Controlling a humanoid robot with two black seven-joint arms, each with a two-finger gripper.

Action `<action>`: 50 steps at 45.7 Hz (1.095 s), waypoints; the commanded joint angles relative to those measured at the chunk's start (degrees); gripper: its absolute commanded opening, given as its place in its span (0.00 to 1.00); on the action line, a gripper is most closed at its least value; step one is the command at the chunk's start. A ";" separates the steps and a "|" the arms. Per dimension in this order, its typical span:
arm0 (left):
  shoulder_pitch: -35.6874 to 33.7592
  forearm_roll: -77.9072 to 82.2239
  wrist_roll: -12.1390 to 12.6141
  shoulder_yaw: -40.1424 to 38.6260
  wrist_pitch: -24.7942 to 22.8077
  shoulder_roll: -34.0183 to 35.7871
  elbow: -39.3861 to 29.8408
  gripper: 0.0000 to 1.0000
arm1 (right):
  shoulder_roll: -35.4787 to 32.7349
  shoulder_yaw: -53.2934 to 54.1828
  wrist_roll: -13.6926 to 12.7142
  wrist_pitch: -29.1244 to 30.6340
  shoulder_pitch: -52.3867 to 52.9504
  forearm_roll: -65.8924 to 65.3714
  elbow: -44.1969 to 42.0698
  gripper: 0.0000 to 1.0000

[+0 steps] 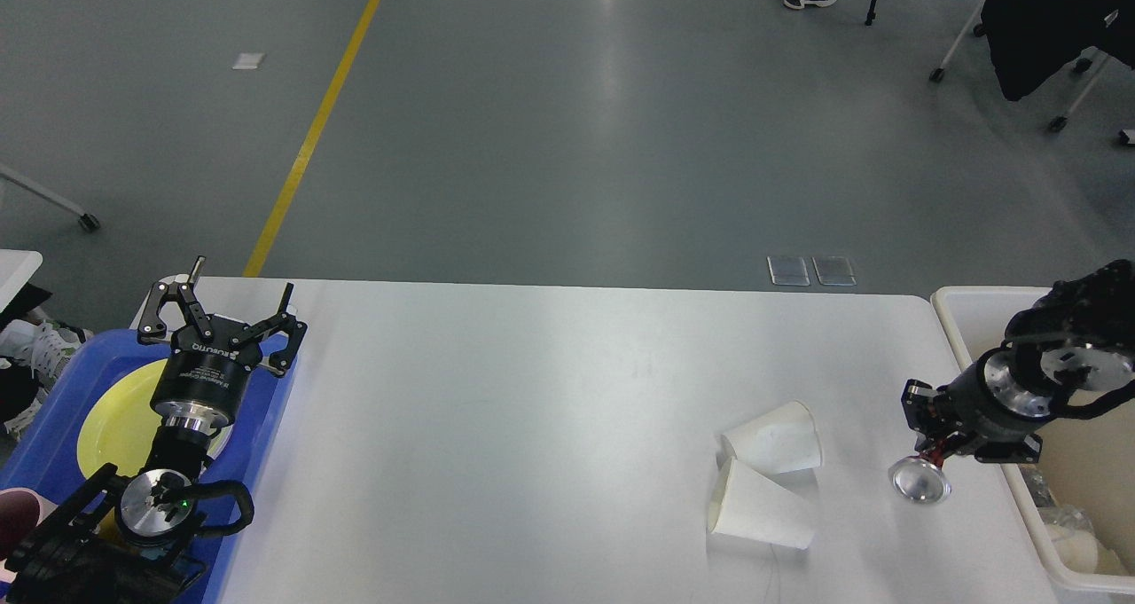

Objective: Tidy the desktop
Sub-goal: 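Lift the red can and carry it into the white bin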

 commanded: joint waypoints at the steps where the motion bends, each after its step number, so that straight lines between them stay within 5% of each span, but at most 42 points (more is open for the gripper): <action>1: 0.00 -0.01 0.00 0.00 0.06 0.00 0.00 0.96 | -0.43 -2.74 -0.02 6.44 10.45 -0.01 4.27 0.00; 16: 0.00 -0.01 0.00 0.00 0.06 0.00 0.00 0.96 | 2.29 -4.94 -0.20 9.52 41.57 0.43 24.92 0.00; 28: 0.00 -0.01 0.00 0.00 0.06 0.00 0.00 0.96 | 3.17 -5.38 -0.20 8.65 42.56 0.52 25.99 0.00; 36: 0.00 -0.01 0.09 0.00 -0.03 0.00 0.00 0.96 | 0.45 -7.49 -0.11 7.50 35.71 0.69 19.23 0.00; 50: 0.00 -0.01 0.00 0.00 -0.03 0.00 0.00 0.96 | -7.29 -6.08 -0.11 7.15 15.41 0.78 -4.50 0.00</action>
